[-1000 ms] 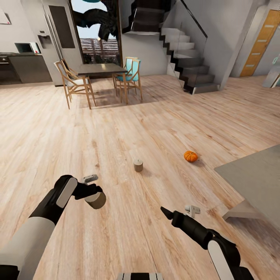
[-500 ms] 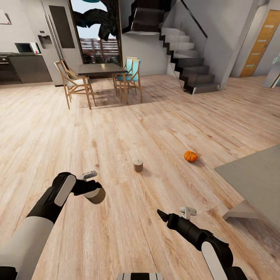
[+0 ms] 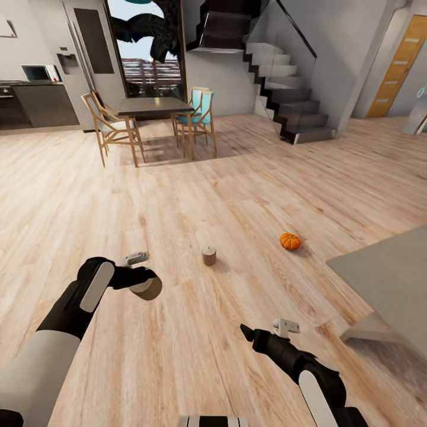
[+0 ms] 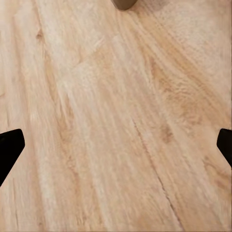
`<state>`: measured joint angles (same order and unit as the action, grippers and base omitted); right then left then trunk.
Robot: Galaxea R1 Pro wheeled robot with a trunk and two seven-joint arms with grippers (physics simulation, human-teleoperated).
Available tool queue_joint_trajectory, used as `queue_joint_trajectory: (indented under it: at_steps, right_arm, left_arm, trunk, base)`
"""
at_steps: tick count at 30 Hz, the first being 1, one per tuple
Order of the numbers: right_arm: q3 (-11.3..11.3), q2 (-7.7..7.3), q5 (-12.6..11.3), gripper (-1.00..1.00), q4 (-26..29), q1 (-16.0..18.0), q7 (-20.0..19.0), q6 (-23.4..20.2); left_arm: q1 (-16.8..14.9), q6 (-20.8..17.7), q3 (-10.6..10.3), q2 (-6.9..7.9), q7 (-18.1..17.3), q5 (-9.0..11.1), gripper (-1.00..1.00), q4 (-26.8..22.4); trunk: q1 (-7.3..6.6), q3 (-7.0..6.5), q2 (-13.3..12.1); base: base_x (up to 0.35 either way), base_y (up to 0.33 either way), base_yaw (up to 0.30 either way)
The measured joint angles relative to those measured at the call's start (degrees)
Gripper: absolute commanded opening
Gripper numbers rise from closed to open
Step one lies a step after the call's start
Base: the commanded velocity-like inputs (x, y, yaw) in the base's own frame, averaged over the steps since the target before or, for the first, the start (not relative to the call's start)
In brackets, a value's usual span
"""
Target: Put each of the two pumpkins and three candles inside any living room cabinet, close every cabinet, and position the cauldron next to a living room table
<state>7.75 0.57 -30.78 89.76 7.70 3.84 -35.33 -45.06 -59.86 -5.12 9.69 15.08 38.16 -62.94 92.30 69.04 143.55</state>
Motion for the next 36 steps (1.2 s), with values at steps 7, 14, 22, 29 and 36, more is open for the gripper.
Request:
queue_joint_trajectory:
  at_steps: [7, 14, 22, 29, 36]
  right_arm:
    - [2.10, 0.12, 0.04, 1.00, -0.02, 0.01, 3.87, -0.01]
    - [2.52, 0.16, 0.07, 1.00, -0.03, 0.00, 4.31, 0.01]
    - [3.32, 0.15, -0.01, 1.00, -0.02, 0.00, 4.34, 0.03]
    - [4.16, 0.13, 0.08, 1.00, -0.02, 0.00, 4.34, 0.06]
    - [4.30, 0.13, 0.10, 1.00, -0.02, 0.00, 4.35, 0.08]
  left_arm:
    - [0.01, -0.02, -0.03, 0.07, 0.01, -0.23, -1.00, -0.10]
    - [0.15, -0.05, 0.07, 0.08, 0.03, -0.23, -1.00, -0.05]
    - [0.18, -0.04, 0.01, 0.09, 0.02, -0.60, -1.00, -0.02]
    - [0.25, -0.04, 0.00, 0.09, 0.02, -0.51, -1.00, -0.08]
    - [0.27, -0.04, 0.00, 0.09, 0.02, -0.52, -1.00, -0.10]
  trunk:
    - [0.02, -0.07, 0.00]
    - [0.02, -0.07, 0.00]
    - [-0.01, -0.07, 0.00]
    - [-0.01, -0.07, 0.00]
    - [-0.01, -0.07, 0.00]
  base:
    - [0.045, -0.037, 0.226]
    - [0.034, 0.157, 0.086]
    - [0.193, 0.164, 0.008]
    - [0.280, 0.015, 0.000]
    - [0.301, 0.002, 0.000]
